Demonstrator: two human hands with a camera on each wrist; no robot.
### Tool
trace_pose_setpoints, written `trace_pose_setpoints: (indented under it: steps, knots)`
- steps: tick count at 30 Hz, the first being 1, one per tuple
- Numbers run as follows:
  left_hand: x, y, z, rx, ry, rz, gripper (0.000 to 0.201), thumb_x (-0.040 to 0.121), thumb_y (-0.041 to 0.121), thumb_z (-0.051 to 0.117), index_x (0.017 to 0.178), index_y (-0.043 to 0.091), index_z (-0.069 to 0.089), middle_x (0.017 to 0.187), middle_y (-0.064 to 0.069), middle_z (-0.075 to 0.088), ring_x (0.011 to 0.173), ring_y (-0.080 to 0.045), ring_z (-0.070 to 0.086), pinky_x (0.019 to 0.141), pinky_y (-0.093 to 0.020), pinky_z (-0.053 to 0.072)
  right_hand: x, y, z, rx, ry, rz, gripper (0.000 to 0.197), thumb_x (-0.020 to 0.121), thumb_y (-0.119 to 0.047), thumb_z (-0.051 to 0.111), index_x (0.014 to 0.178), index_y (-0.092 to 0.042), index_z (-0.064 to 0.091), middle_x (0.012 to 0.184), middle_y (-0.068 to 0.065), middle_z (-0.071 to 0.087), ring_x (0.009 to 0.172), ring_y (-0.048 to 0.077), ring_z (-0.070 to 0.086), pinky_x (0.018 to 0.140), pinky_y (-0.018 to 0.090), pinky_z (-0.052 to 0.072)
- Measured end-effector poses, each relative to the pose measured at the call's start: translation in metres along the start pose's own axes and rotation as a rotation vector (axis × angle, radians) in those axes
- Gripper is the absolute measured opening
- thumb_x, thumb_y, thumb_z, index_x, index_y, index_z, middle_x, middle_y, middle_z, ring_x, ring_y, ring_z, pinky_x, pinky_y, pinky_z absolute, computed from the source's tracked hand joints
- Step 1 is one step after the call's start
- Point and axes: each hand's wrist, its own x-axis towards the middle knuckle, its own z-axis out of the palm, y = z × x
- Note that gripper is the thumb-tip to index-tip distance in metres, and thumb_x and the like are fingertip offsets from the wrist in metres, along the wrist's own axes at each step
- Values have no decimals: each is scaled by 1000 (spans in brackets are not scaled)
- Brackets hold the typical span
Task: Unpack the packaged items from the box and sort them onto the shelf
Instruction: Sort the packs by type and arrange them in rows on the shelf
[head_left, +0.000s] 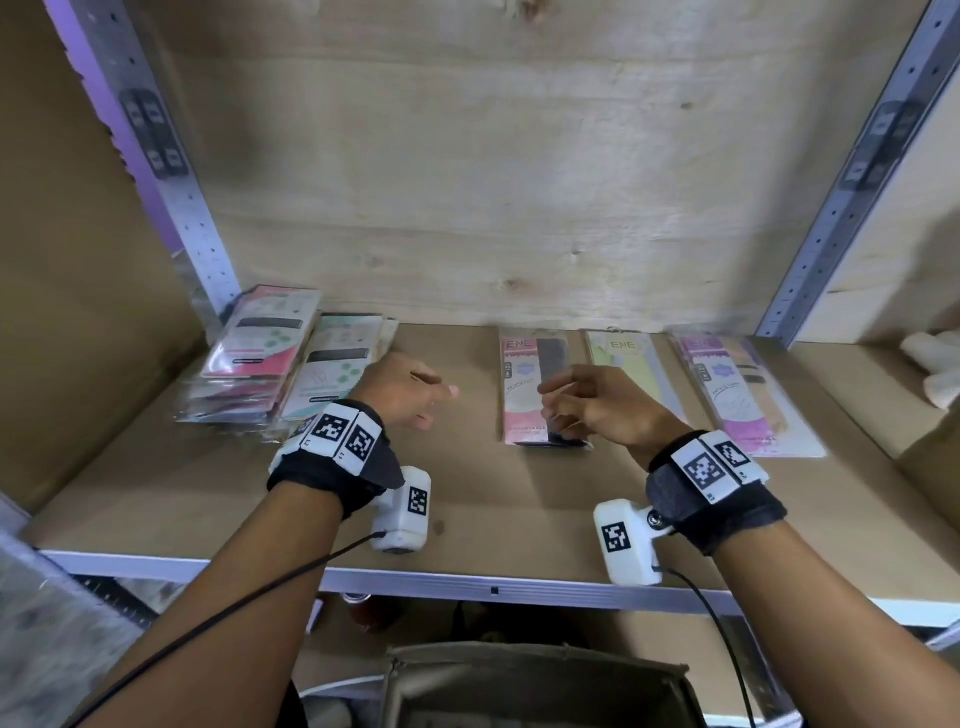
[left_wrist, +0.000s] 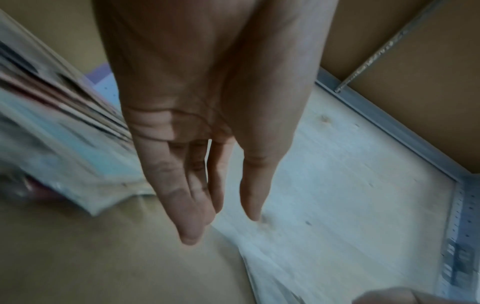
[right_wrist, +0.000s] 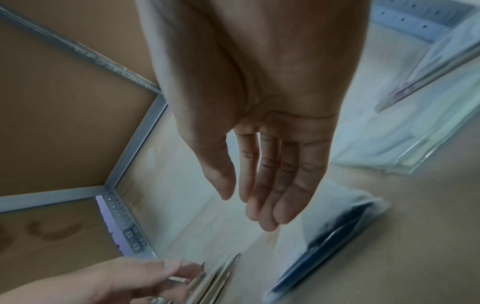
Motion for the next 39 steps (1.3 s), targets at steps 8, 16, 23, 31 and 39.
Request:
trace_pose_setpoints:
  steps: [8, 16, 23, 31, 39]
  knots:
    - [-18, -38, -89, -23, 321, 24, 17, 88, 22, 72, 102, 13, 74, 89, -4, 74, 70, -22, 73, 64, -26, 61, 36, -37, 71, 38, -107, 6, 19, 96, 2, 56, 114, 7, 61, 81, 15, 62, 65, 24, 59, 59, 30, 54]
    - [-35, -66, -131, 42, 425, 70, 17, 89, 28, 71, 100, 15, 73, 100, -7, 75, 89, -28, 71, 87, -41, 59, 87, -58, 179, 59, -122, 141, 15, 95, -16, 65, 99, -7, 54, 80, 12, 56, 62, 23, 54, 58, 33, 57]
    - [-32, -73, -138, 66, 448, 47, 13, 88, 35, 71, 93, 23, 70, 99, -2, 74, 92, -26, 71, 89, -43, 58, 98, -57, 204, -68, -107, 121, 32, 80, -18, 82, 72, -14, 52, 73, 10, 59, 65, 26, 57, 66, 42, 57]
    - [-32, -60, -112, -6, 395, 80, 9, 88, 22, 70, 95, 19, 72, 95, -7, 75, 86, -29, 73, 85, -44, 60, 72, -40, 171, 98, -213, 162, 18, 87, -1, 71, 87, -7, 55, 71, 13, 60, 55, 19, 55, 50, 26, 54]
    - [-25, -32, -74, -343, 204, -68, 53, 91, 39, 68, 131, 6, 54, 121, -14, 65, 86, -26, 75, 78, -38, 63, 38, -38, 107, 92, -135, -10, 23, 88, -3, 67, 112, -2, 66, 98, 15, 71, 77, 26, 62, 63, 29, 52]
